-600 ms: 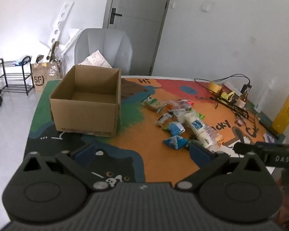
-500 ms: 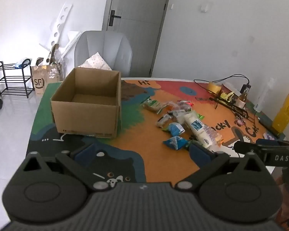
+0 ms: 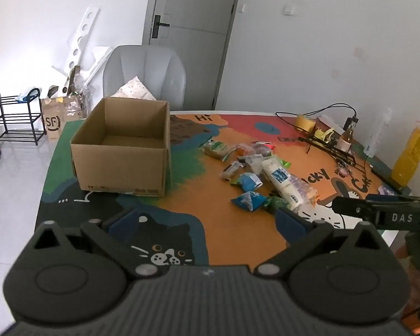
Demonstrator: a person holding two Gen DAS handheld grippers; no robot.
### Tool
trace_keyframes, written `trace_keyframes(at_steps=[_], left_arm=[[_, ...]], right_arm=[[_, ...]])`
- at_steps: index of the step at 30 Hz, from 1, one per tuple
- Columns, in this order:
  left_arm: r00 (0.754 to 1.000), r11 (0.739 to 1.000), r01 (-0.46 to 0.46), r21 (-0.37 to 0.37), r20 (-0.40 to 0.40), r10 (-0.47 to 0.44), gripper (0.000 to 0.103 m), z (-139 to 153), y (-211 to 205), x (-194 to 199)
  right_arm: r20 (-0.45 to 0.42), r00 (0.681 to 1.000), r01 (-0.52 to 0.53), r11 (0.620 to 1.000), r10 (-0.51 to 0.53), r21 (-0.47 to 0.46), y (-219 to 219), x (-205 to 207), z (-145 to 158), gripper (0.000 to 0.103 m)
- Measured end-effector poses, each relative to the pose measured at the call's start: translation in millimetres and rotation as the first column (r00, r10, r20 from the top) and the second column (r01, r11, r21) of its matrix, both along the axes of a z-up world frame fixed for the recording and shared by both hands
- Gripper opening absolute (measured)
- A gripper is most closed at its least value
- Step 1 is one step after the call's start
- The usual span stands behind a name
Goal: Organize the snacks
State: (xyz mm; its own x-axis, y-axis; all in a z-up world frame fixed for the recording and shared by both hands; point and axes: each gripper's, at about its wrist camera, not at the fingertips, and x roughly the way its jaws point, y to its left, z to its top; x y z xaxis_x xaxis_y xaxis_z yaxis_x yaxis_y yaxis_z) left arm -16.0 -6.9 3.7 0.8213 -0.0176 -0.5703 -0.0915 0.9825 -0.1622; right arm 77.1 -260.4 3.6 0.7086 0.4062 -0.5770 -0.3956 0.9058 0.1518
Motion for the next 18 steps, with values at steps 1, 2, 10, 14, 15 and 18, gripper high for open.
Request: trace_keyframes(at_steps=[1, 2, 10, 14, 15, 18], left_arm=[[1.000, 1.000, -0.002, 0.000, 0.002, 0.002, 0.103, -0.3, -0.4, -0.8], [1.000, 1.000, -0.002, -0.001, 0.002, 0.002, 0.103, -0.2, -0.3, -0.8], [1.000, 1.000, -0.006, -0.007, 0.005, 0.006, 0.103, 0.6, 1.4, -2.2], [1.000, 1.000, -0.008, -0.009, 0.011, 0.008, 0.103, 2.3, 4.5, -5.1], [1.000, 1.000, -0.008, -0.009, 0.012, 0.008, 0.103, 2.2, 4.6, -5.1], [1.000, 1.000, -0.009, -0.010, 0.011, 0.009, 0.103, 2.1, 4.6, -5.2]], right_arm=[[-0.001, 1.000, -0.001, 1.000, 0.001, 0.000, -0.1, 0.0, -0.2, 0.103], [-0.002, 1.000, -0.003, 1.000, 0.003, -0.001, -0.7, 1.2, -0.8, 0.103], [-0.009, 1.000, 0.001, 1.000, -0.001, -0.001, 0.7, 0.5, -1.6, 0.103], [-0.010, 1.000, 0.000, 1.000, 0.000, -0.001, 0.9, 0.8, -0.7, 0.103], [-0.011, 1.000, 0.001, 1.000, -0.001, -0.001, 0.9, 0.8, -0.8, 0.103], [-0.017, 1.000, 0.002, 1.000, -0.002, 0.002, 1.1, 0.6, -1.2, 0.103]])
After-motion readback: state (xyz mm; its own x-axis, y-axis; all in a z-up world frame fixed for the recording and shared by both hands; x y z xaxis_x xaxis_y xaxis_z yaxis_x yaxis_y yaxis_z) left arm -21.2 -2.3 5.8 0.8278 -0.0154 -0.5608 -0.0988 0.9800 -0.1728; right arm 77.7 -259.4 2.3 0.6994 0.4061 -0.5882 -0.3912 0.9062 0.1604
